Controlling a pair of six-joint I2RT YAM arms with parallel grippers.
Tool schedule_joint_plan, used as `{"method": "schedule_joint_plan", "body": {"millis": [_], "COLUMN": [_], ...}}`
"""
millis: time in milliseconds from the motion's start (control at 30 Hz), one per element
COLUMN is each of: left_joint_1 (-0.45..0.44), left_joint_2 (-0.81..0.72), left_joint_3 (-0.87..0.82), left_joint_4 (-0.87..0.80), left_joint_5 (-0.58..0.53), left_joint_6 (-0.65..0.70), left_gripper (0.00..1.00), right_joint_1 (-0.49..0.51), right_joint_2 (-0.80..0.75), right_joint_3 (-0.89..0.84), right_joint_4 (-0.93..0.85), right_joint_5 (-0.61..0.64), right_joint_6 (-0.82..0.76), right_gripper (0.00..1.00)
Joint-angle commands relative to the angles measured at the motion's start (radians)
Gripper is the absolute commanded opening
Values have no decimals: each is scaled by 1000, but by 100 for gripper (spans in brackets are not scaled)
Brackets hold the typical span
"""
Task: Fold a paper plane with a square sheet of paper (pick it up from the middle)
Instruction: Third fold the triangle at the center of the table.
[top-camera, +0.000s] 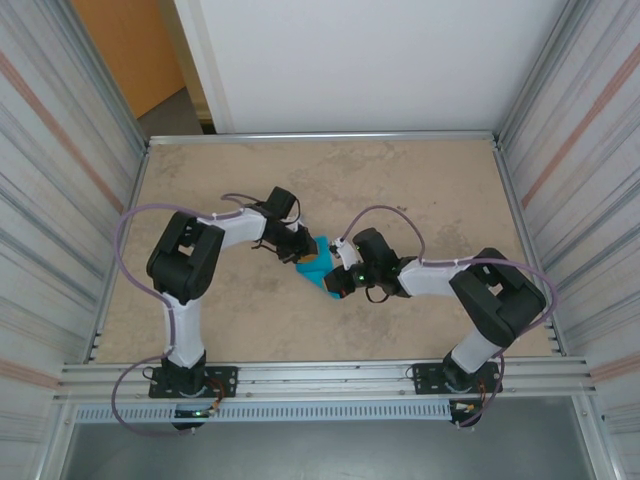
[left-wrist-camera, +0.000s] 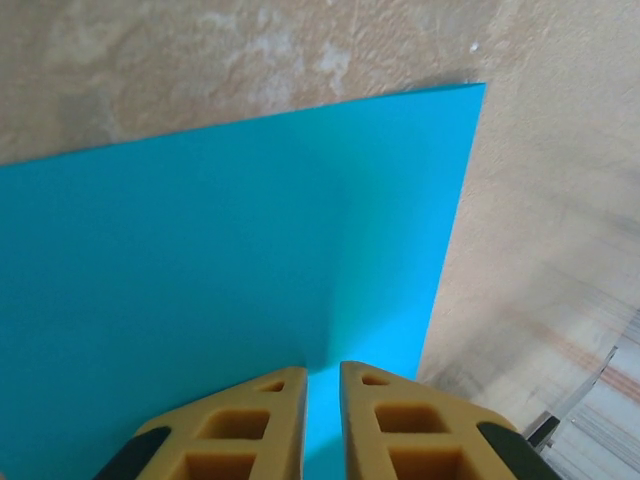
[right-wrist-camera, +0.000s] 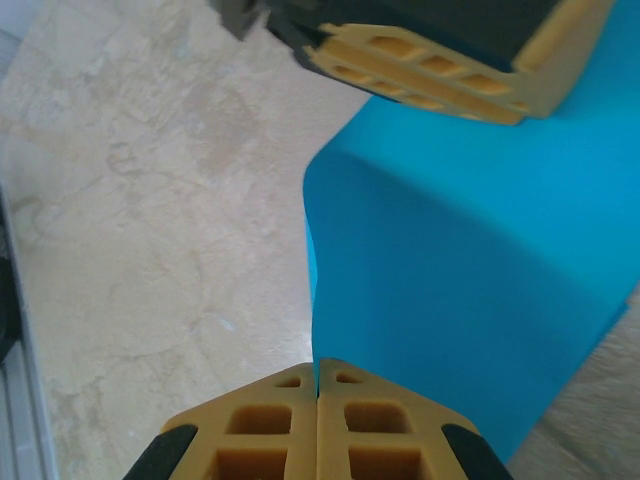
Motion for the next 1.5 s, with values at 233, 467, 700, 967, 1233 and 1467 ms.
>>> {"method": "schedule_joint_plan", "body": {"millis": [233, 467, 700, 967, 1233, 1467], "left_joint_1": [-10, -10, -11, -13, -14, -14], "left_joint_2": [50, 53, 55, 58, 59, 61], "left_joint_3": [14, 15, 14, 14, 14, 14], "left_joint_4": [-92, -93, -87, -85, -86, -85], "left_joint_5": [-42, -39, -34, -32, -29, -28], "left_joint_6": [51, 52, 50, 50, 52, 52], "left_gripper": [17, 17, 17, 17, 17, 16], "right_joint_1": [-33, -32, -33, -33, -32, -34], "right_joint_2": [47, 63, 82, 93, 101, 107], "right_joint_3": [51, 64, 74, 82, 92, 101], "right_joint_4": [-67, -80, -91, -105, -122, -131], "right_joint_5": [79, 88, 87, 96, 109, 112], "right_joint_6": [58, 61, 62, 59, 57, 54], "right_gripper": [2, 3, 2, 2, 2, 2]}}
